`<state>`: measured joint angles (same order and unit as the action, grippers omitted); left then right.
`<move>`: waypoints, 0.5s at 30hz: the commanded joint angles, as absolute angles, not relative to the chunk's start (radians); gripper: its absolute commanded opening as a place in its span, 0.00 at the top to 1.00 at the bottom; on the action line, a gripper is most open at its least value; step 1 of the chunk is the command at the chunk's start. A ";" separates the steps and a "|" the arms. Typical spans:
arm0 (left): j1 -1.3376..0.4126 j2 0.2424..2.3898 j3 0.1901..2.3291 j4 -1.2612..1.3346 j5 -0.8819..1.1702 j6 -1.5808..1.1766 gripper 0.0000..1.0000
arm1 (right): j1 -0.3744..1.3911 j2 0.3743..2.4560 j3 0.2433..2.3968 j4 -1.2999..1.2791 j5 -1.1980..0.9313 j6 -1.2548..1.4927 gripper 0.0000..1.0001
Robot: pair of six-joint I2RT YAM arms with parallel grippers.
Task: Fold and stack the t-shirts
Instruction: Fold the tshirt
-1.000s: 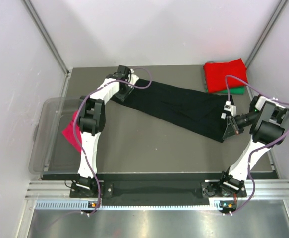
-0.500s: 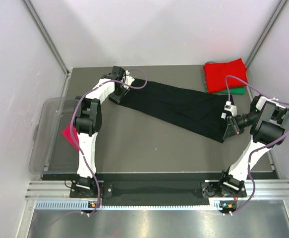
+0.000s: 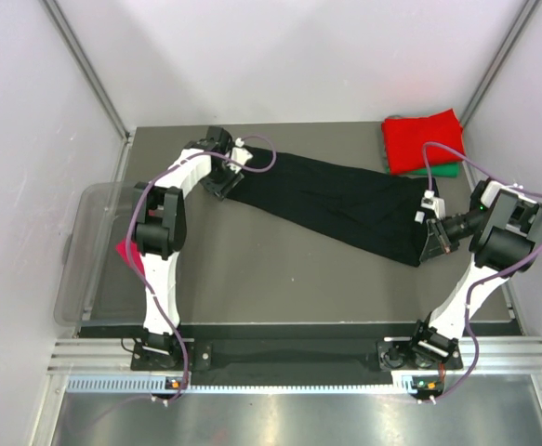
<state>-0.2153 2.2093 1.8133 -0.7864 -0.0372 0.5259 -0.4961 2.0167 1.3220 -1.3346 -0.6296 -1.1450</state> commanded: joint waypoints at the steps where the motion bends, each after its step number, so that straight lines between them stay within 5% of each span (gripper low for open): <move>1: -0.209 2.158 1.824 -0.796 -0.017 0.572 0.41 | -0.514 1.991 1.318 -1.471 -0.666 -1.190 0.96; 15: -0.198 2.333 2.048 -0.880 -0.020 0.535 0.42 | -0.514 2.000 1.310 -1.473 -0.664 -1.206 0.96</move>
<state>-0.2047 2.3020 1.9980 -0.8238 -0.0410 0.5442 -0.4961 2.0167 1.3212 -1.3346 -0.6296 -1.1633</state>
